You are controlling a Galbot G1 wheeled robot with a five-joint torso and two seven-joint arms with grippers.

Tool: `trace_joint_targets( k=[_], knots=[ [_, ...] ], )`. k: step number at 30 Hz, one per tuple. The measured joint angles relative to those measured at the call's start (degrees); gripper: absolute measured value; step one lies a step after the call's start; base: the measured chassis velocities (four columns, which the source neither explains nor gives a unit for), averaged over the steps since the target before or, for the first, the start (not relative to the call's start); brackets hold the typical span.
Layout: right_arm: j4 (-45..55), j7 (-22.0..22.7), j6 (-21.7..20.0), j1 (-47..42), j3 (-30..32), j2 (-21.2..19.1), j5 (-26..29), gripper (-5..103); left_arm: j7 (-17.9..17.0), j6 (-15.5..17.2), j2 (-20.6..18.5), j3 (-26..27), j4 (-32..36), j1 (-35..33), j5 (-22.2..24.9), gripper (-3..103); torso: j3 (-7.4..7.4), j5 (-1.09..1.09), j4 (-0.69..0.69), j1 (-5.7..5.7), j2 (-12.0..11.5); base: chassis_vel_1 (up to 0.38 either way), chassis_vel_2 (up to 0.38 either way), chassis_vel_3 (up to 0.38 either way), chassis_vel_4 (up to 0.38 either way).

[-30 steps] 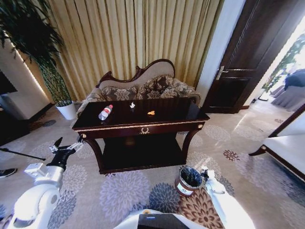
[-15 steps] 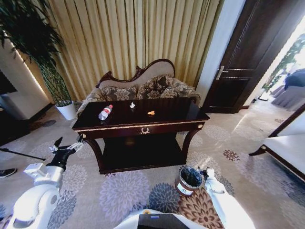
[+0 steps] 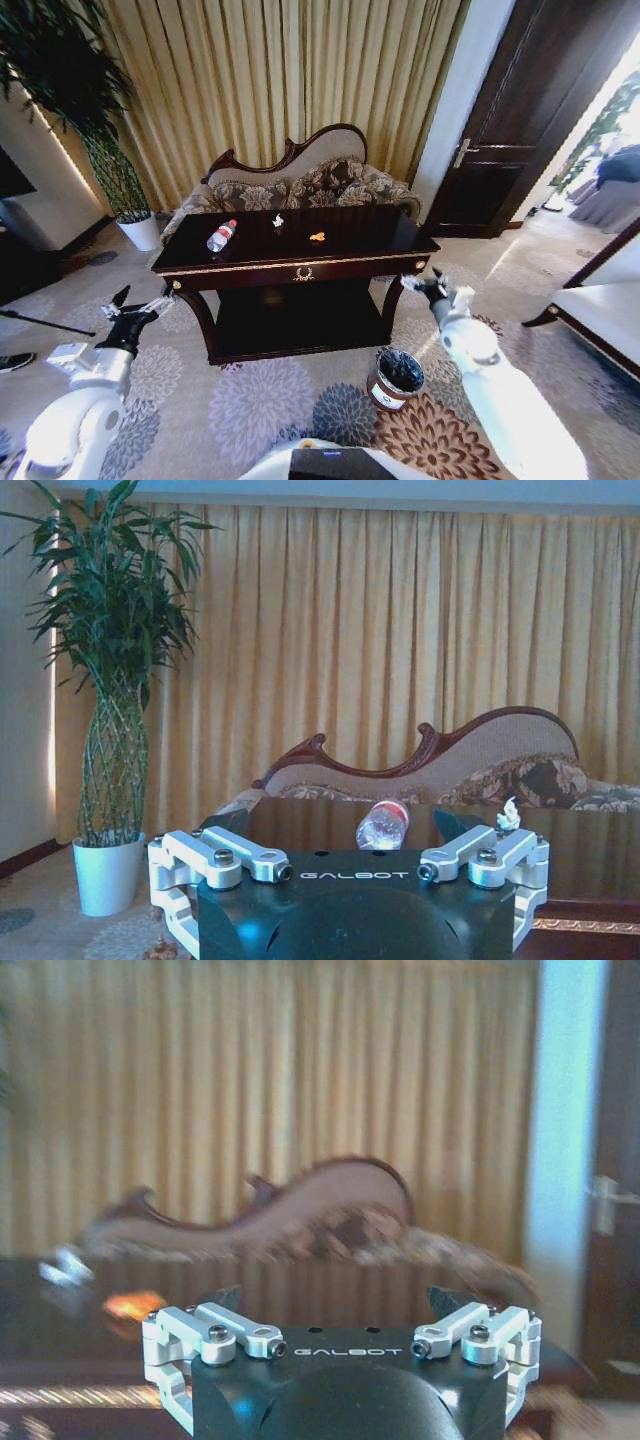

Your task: Move to the front of the table and place the trash on the table into the trash bin.

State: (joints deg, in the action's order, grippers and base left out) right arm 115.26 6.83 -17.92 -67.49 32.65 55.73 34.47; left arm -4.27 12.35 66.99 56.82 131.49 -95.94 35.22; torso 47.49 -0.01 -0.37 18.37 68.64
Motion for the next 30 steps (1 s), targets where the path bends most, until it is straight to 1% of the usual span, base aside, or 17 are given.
trace_joint_targets(
  k=[2,4,17,18,22,28,30],
  knots=[
    [3.89,0.0,-1.19,-0.21,0.08,-1.01,1.74,100,-0.01,0.0,0.28,0.04,0.14,-0.06,-0.06,100,0.0,0.0,-0.01,0.0,0.0,0.0,0.0,0.0,0.0],
    [5.4,0.0,-1.86,-0.41,0.11,-1.32,2.77,100,-0.02,0.0,0.42,0.04,0.21,-0.05,-0.15,100,0.0,0.0,-0.01,0.0,0.0,0.0,0.0,0.0,0.0],
    [5.84,-0.02,-0.88,-1.17,-0.24,-1.24,3.18,100,-0.06,-0.02,0.24,0.09,0.51,-0.03,-0.17,100,0.0,0.01,-0.01,-0.01,0.01,-0.017,0.014,0.013,-0.019],
    [5.82,-0.02,-0.85,-1.16,-0.25,-1.28,3.19,100,-0.07,-0.02,0.23,0.09,0.53,-0.03,-0.17,100,-0.01,0.01,0.0,-0.02,0.01,-0.089,0.1,0.1,-0.083],
    [5.85,-0.03,-0.81,-1.18,-0.25,-1.43,3.3,100,-0.08,-0.02,0.25,0.1,0.55,-0.06,-0.16,100,-0.01,0.01,-0.01,-0.02,0.02,-0.124,0.137,0.116,-0.126],
    [6.14,-0.03,-0.81,-1.27,-0.24,-1.51,3.57,100,-0.07,-0.02,0.56,0.08,0.55,-0.05,-0.16,100,0.0,0.02,0.0,-0.01,0.0,-0.193,0.225,0.195,-0.225],
    [6.2,-0.03,-0.8,-1.36,-0.24,-1.5,3.6,100,-0.07,-0.02,0.72,0.04,0.52,-0.06,-0.18,100,0.01,0.0,0.0,0.01,-0.01,-0.259,0.237,0.27,-0.252]
  ],
)
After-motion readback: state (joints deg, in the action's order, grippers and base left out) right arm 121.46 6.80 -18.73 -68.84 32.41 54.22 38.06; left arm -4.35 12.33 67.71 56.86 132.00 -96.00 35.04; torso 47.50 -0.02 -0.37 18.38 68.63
